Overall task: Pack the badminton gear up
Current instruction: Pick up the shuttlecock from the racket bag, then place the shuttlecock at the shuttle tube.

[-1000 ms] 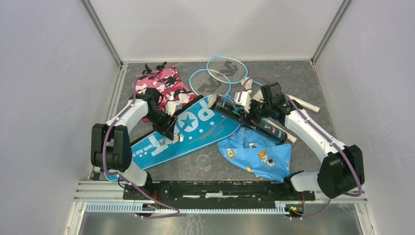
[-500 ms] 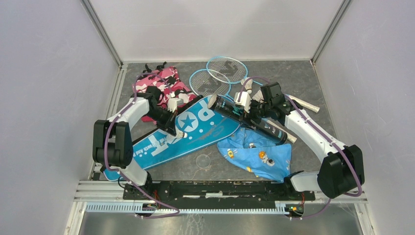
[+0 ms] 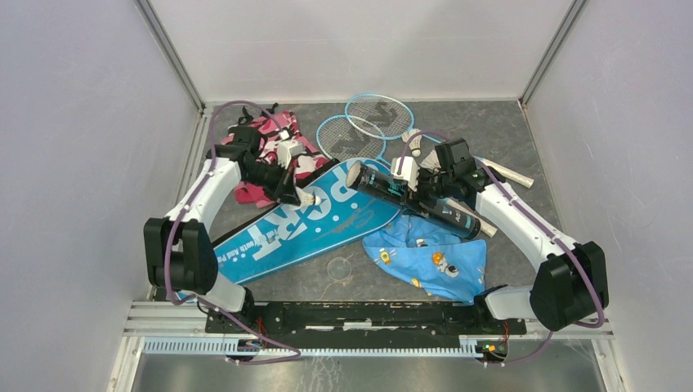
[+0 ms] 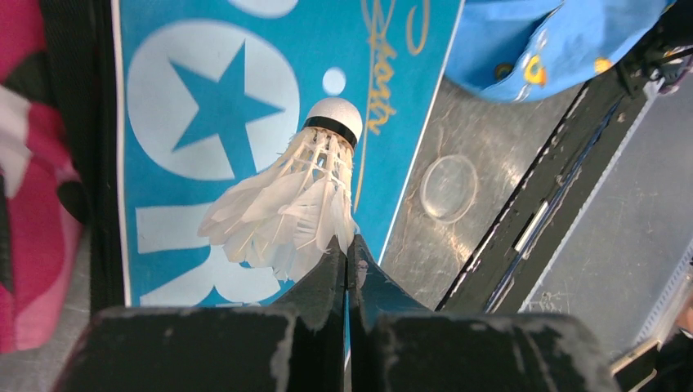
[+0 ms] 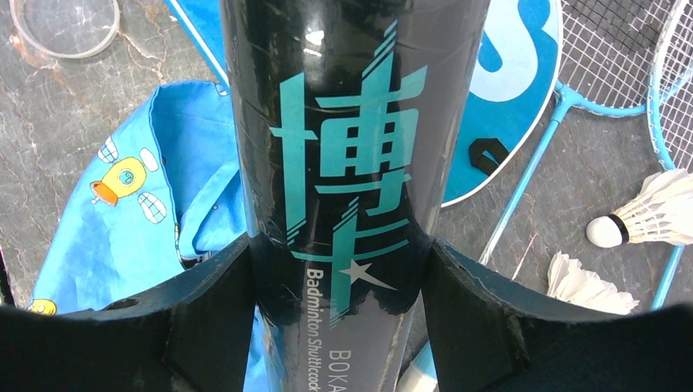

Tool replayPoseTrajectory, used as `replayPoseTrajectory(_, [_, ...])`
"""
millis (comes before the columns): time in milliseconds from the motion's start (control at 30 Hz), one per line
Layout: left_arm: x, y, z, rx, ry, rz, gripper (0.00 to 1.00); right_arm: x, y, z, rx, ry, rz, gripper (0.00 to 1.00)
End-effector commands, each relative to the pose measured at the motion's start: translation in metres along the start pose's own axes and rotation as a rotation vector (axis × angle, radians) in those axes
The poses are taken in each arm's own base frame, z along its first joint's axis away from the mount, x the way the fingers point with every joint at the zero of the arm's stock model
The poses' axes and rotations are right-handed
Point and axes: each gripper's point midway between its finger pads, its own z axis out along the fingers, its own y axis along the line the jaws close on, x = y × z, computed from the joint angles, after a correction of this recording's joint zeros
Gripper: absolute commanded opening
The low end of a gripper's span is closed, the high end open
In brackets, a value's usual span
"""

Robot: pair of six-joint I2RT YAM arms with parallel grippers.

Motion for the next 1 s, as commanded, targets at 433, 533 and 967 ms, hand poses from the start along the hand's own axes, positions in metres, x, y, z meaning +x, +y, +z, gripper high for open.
replayPoseTrajectory(433, [-0.078,-0.091,-0.025,0.06,-0.185,0.367,0.02,0.0,0.022,0.015,-0.122,0.005,-0.087,0.04])
replayPoseTrajectory(533, [-0.077,-0.095,-0.016,0.069,-0.159,0.38,0.02,-0.001,0.024,0.016,-0.131,0.004,-0.086,0.04])
replayPoseTrajectory(967, [-0.072,-0.124,0.02,0.167,-0.108,0.414,0.03,-0.011,0.027,0.015,-0.152,-0.036,-0.078,0.04])
